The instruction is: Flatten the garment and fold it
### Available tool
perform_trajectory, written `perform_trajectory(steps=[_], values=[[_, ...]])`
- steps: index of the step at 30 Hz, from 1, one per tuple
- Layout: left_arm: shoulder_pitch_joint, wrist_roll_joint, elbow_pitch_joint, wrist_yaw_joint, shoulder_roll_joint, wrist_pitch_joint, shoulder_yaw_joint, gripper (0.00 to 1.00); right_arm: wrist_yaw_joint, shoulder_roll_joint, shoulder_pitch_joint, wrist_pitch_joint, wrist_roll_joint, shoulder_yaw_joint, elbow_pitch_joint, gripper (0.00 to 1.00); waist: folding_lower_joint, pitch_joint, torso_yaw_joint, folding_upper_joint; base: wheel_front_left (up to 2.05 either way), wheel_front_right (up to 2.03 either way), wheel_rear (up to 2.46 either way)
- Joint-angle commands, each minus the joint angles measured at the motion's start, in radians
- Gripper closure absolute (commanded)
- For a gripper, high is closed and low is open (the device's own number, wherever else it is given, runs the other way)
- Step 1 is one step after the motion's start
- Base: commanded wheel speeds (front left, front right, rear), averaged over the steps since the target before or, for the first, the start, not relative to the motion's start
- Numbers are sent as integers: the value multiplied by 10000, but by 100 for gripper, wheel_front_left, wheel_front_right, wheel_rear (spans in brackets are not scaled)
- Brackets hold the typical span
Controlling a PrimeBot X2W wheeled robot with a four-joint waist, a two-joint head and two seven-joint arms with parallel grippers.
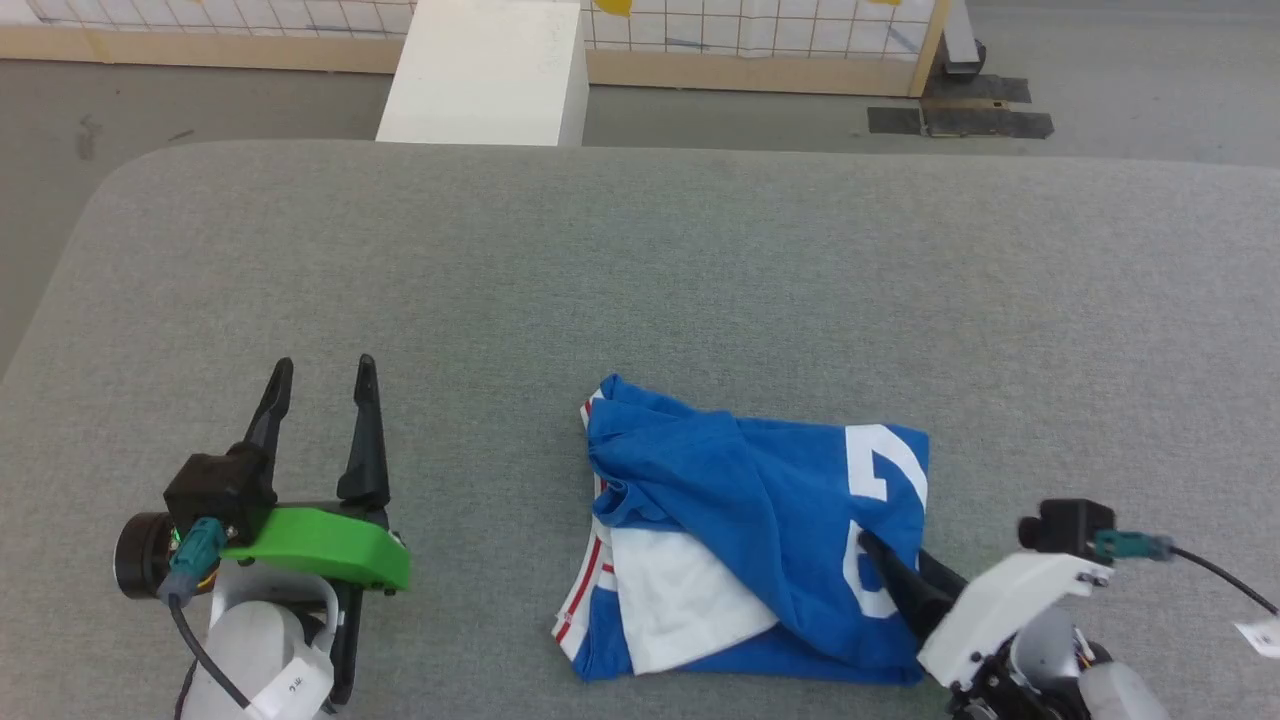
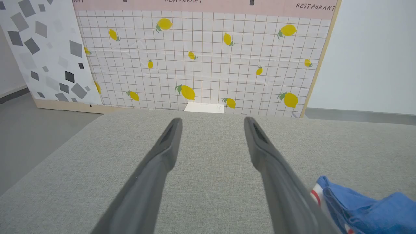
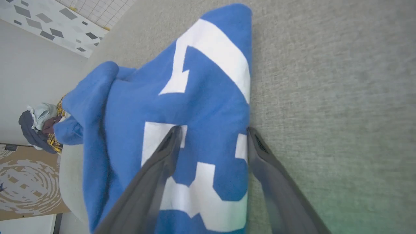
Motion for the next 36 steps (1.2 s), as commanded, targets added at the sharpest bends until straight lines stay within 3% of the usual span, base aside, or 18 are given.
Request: perform_trajectory(steps=[1, 2, 3, 4, 5, 6, 10, 15, 19, 27, 31, 36], values=[[57, 151, 3, -30, -58, -47, -28, 0, -15, 9, -184, 189, -31, 155, 282, 0, 0, -38, 46, -1, 0, 0, 0], [70, 156, 9, -30, -66, -47, -32, 0, -15, 9, -248, 324, -80, 232, 435, 1, 0, -53, 61, -1, 0, 0, 0], [88, 159, 16, -27, -76, -47, -35, 0, -15, 9, -316, 494, -224, 300, 593, 51, 0, -72, 75, -1, 0, 0, 0], [105, 163, 19, -25, -84, -47, -38, 0, -15, 9, -366, 597, -380, 316, 678, 55, 0, -87, 83, -1, 0, 0, 0], [128, 169, 20, -22, -93, -47, -42, 0, -15, 9, -420, 688, -553, 284, 741, 87, 0, -107, 89, -1, 0, 0, 0], [146, 175, 19, -19, -100, -47, -45, 0, -15, 9, -459, 754, -720, 257, 756, 100, 0, -121, 90, -1, 0, 0, 0], [258, 170, -21, 38, -117, -47, 25, 0, -15, 9, -654, 1107, -2003, 171, 348, 100, 0, -167, -43, -1, 0, 0, 0], [390, 133, -208, 112, -127, -47, 148, 0, -15, -26, -1313, 1890, -5271, 604, -1383, 100, 0, -52, -516, -1, 0, 0, 0], [383, 112, -377, 136, -98, -47, 228, 0, -15, -1254, -2263, 2368, -7146, 2197, -2533, 100, 0, 197, -1118, -1, 0, 0, 0], [-108, 160, -700, 180, -42, -47, 245, 0, -15, -3774, -4345, 2746, -7433, 3856, -2784, 100, 0, 995, -2538, -1, 0, 0, 0], [-412, 220, -923, 137, 120, -47, 185, 0, -15, -4681, -5173, 2376, -7224, 4018, -2218, 100, 0, 1476, -3155, -1, 0, 0, 0], [-790, 318, -1167, 120, 401, -40, 145, 0, -15, -5315, -5934, 1757, -7135, 3455, -1162, 100, 0, 2138, -3751, -1, 0, 0, 0]])
